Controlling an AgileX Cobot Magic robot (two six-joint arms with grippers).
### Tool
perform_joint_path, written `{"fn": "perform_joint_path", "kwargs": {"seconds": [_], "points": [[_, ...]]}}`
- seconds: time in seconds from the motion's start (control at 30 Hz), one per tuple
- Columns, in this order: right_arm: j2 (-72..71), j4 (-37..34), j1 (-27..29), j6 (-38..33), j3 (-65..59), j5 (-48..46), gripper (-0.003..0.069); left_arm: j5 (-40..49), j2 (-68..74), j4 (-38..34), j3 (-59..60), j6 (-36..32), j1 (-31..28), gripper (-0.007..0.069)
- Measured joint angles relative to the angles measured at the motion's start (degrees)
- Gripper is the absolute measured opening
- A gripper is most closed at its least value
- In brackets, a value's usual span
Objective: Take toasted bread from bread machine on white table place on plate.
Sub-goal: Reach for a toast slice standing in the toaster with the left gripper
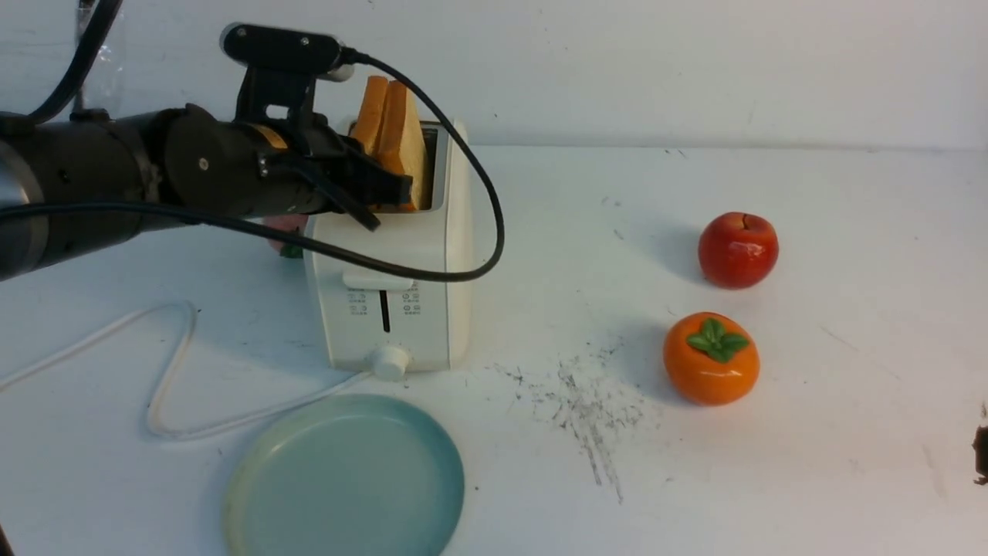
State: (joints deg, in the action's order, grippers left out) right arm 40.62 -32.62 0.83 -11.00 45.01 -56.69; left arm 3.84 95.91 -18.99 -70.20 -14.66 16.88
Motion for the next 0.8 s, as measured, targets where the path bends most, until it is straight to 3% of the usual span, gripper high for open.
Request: {"fn": "perform_joint_path", "kwargs": {"seconds": [0.6, 0.8], "points": [[0.0, 0.0, 0.0, 0.0, 0.0, 0.2, 0.0043, 7.0, -18.7, 0.0, 0.0, 0.1, 0.0, 0.0042], [0.0, 0.0, 0.0, 0.0, 0.0, 0.2, 0.0045, 19.5, -28.8, -1.7, 0.0, 3.2, 0.0, 0.0042]]}}
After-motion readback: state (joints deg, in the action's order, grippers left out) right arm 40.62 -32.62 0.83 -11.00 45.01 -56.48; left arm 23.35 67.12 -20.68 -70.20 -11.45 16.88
